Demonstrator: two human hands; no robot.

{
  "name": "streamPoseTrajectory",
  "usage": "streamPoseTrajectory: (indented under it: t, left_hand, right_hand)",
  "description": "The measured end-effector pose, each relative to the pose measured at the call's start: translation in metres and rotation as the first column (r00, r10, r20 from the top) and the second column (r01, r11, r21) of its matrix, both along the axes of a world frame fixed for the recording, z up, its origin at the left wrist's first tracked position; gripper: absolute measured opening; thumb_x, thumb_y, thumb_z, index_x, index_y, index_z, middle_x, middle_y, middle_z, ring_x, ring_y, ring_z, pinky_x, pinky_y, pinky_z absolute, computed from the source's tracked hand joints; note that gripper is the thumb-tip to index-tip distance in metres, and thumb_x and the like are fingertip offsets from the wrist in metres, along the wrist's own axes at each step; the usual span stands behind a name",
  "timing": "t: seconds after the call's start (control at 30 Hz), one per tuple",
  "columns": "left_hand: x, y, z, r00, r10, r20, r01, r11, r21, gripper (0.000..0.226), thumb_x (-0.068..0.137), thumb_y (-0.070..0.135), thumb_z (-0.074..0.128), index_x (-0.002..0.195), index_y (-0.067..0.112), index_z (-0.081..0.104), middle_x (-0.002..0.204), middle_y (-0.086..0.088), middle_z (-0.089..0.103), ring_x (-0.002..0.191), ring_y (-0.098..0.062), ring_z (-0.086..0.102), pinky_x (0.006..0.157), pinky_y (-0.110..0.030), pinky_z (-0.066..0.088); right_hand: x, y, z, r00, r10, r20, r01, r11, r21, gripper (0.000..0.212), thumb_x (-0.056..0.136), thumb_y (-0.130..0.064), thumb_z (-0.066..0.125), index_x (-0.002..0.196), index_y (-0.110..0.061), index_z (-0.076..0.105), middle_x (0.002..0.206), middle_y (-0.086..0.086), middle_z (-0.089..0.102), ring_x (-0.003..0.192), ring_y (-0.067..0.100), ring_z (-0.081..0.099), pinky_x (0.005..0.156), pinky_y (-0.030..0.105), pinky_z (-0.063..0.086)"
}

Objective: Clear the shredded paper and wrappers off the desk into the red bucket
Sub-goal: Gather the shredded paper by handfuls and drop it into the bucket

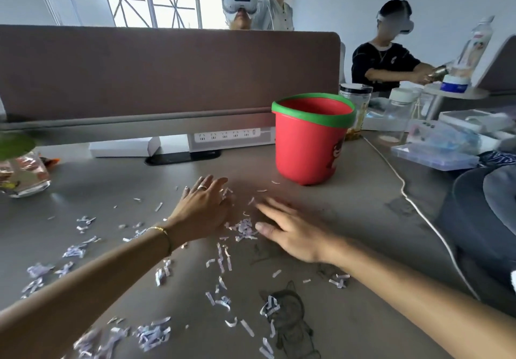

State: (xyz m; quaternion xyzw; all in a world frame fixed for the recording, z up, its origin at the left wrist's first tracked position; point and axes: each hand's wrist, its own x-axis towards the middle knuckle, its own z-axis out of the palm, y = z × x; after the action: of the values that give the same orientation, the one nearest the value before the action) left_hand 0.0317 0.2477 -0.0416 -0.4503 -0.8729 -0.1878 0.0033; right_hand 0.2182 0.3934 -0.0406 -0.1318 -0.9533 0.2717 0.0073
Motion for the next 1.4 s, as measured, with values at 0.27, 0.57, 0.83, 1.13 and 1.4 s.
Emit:
streamPoseTrajectory:
  t: [0.27, 0.57, 0.83, 1.13, 1.4]
  left_hand:
    - [0.02, -0.017, 0.011, 0.944, -0.254, 0.212, 0.243, 0.967, 0.078, 0.058, 0.102, 0.041, 0.047, 0.155, 0.035, 0.025, 0.145, 0.007, 0.053, 0.126, -0.015, 0.053, 0.094, -0.022, 0.04]
    - [-0.053, -0.144, 0.012, 0.978, 0.208, -0.019, -0.209, 0.978, -0.023, 0.067, 0.097, 0.059, 0.041, 0.155, 0.03, 0.025, 0.16, 0.001, 0.032, 0.146, -0.021, 0.029, 0.115, -0.035, 0.028]
    - [-0.083, -0.17, -0.007, 0.93, 0.367, 0.025, -0.357, 0.916, -0.184, 0.086, 0.087, 0.079, 0.014, 0.158, 0.03, 0.012, 0.166, -0.013, 0.008, 0.154, -0.025, 0.0, 0.123, -0.047, -0.004]
    - [-0.04, -0.084, -0.016, 0.998, -0.063, 0.024, 0.066, 0.982, -0.176, 0.087, 0.084, 0.08, 0.005, 0.158, 0.035, 0.011, 0.166, 0.001, -0.003, 0.152, -0.013, -0.01, 0.123, -0.043, -0.009]
    - [-0.036, -0.131, 0.007, 0.986, -0.105, 0.127, 0.105, 0.994, 0.007, 0.077, 0.089, 0.072, 0.021, 0.154, 0.03, 0.032, 0.162, 0.008, 0.025, 0.151, -0.006, 0.013, 0.123, -0.029, 0.008]
  right_hand:
    - [-0.049, 0.03, -0.001, 0.994, -0.107, -0.022, 0.109, 0.986, 0.128, 0.061, 0.106, -0.051, 0.032, 0.161, -0.026, 0.021, 0.171, 0.002, 0.009, 0.158, 0.016, 0.004, 0.124, 0.029, 0.002]
    - [-0.119, -0.069, -0.007, 0.942, 0.331, 0.058, -0.334, 0.909, 0.25, 0.081, 0.094, -0.071, 0.012, 0.161, -0.027, 0.008, 0.171, 0.005, -0.006, 0.157, 0.018, -0.01, 0.126, 0.035, -0.01]
    - [-0.119, -0.07, 0.0, 0.897, 0.436, -0.07, -0.42, 0.891, 0.173, 0.076, 0.088, -0.083, 0.011, 0.157, -0.051, 0.009, 0.17, -0.013, -0.002, 0.155, 0.003, -0.009, 0.126, 0.029, -0.004]
    - [-0.096, 0.011, -0.01, 0.984, -0.179, 0.007, 0.174, 0.963, 0.205, 0.062, 0.105, -0.052, 0.034, 0.161, -0.029, 0.021, 0.171, 0.009, 0.005, 0.158, 0.021, 0.002, 0.126, 0.035, 0.003]
    - [-0.147, -0.036, 0.0, 0.999, 0.018, 0.044, -0.026, 0.983, 0.182, 0.057, 0.108, -0.045, 0.029, 0.161, -0.029, 0.016, 0.171, 0.007, 0.001, 0.158, 0.019, -0.004, 0.125, 0.032, -0.007]
